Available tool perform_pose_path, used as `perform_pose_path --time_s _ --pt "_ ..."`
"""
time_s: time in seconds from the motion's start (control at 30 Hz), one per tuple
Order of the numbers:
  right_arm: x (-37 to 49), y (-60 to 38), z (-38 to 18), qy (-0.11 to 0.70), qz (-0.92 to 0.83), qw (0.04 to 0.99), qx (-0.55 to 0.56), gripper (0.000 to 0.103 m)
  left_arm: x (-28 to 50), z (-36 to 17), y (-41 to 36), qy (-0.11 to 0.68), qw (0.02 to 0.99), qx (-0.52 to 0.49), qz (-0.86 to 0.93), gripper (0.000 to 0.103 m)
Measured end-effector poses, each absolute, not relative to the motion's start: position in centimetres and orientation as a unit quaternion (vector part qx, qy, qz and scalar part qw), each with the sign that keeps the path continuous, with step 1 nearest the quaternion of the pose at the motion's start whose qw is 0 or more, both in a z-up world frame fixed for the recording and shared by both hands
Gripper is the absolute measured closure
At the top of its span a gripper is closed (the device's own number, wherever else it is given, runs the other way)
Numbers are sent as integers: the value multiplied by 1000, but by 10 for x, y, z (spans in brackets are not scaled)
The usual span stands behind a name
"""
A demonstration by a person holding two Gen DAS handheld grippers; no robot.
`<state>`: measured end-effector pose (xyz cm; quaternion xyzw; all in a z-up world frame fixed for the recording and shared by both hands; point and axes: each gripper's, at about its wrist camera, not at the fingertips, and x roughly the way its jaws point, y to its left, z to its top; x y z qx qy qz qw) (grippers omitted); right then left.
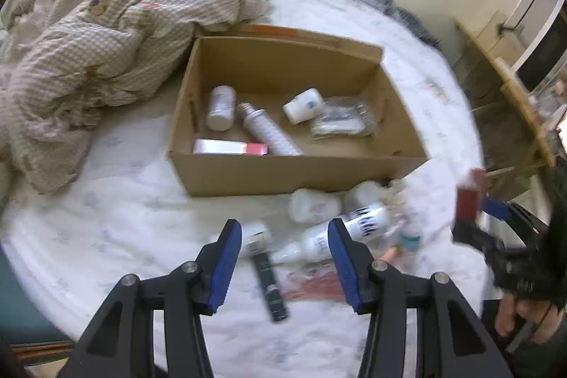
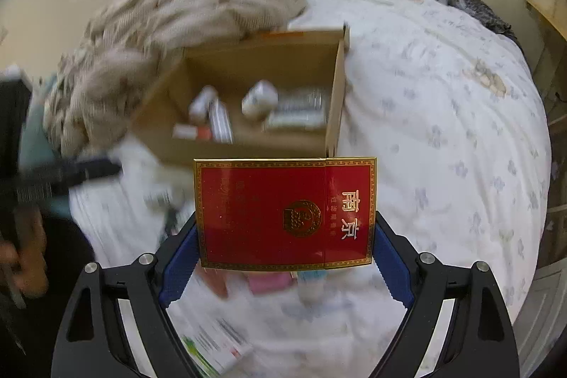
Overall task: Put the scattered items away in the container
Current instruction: 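Carry the red cigarette pack over the box and open the right gripper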
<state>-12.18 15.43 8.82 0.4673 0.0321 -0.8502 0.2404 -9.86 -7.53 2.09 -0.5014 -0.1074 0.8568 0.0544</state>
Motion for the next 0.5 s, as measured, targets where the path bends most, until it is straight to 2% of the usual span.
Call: perform_pose_path --time_s 0.27,0.37,0.5 --pt "-180 108 112 29 -860 247 445 13 -101 19 -84 -149 59 -495 854 52" --pt "-212 75 99 81 -858 229 453 13 -103 15 -97 -187 59 -502 842 52" --pt "-240 49 75 111 -849 216 470 13 -106 6 -113 -243 61 -511 822 52"
